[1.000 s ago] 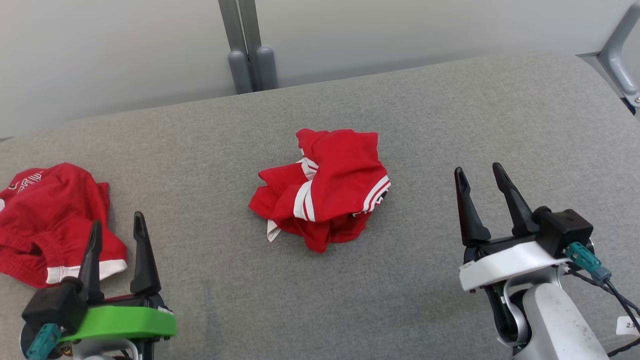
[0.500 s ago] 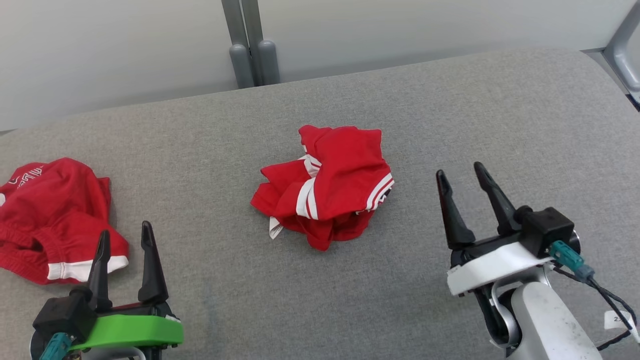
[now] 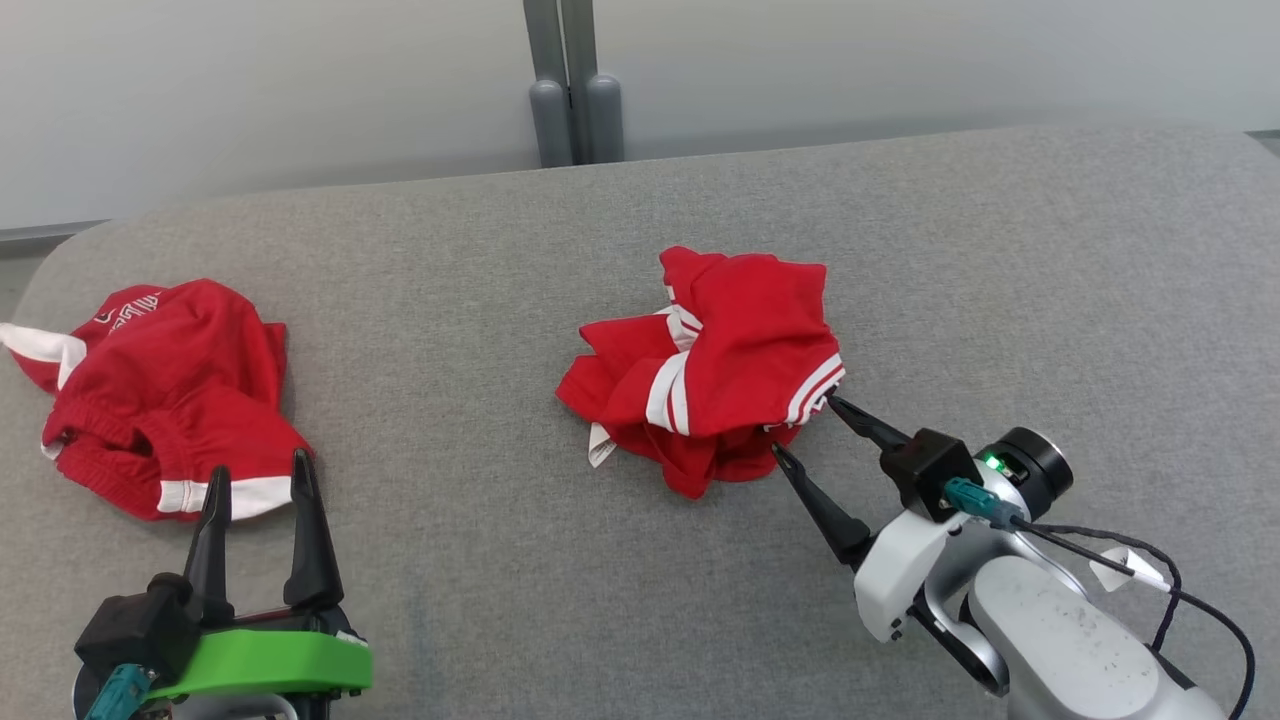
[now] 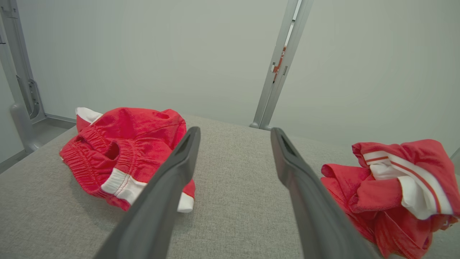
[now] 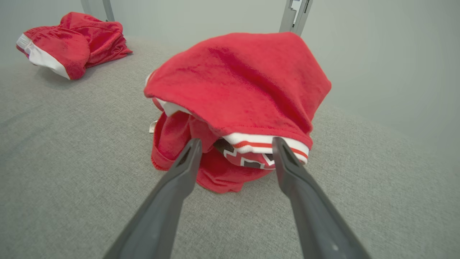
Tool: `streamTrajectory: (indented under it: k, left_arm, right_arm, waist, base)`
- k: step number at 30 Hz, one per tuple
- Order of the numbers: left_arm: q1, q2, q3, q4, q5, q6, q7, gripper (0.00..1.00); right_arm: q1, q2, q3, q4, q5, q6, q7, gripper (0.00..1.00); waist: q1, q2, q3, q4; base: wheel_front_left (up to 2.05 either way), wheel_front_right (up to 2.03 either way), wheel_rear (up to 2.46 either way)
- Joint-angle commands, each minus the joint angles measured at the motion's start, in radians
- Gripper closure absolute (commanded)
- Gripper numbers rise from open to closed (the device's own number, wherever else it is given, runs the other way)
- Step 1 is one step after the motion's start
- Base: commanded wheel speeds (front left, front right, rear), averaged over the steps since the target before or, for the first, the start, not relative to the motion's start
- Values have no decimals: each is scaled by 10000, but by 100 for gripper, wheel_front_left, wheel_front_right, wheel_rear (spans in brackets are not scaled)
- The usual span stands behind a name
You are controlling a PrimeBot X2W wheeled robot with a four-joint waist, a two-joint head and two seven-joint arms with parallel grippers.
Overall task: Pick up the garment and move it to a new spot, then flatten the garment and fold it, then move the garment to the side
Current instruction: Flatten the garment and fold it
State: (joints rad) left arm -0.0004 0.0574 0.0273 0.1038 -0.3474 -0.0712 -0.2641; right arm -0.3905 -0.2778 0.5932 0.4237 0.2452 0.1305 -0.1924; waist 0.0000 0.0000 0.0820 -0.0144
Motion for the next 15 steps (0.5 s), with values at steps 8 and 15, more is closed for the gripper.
streamTrajectory:
  k: [8, 15]
  left_arm:
    - [-145, -53, 52, 138, 104, -132, -4, 0]
    - [-63, -71, 10, 196, 38, -136, -5, 0]
  right_arm:
    - [-1013, -301, 887, 900, 414, 3, 1256, 0]
    - [-1374, -459, 1112, 946, 788, 3, 1853, 0]
  waist:
    - [0, 0, -47, 631]
    - [0, 0, -72, 818]
  base:
    - [0, 0, 0]
    - [0, 0, 0]
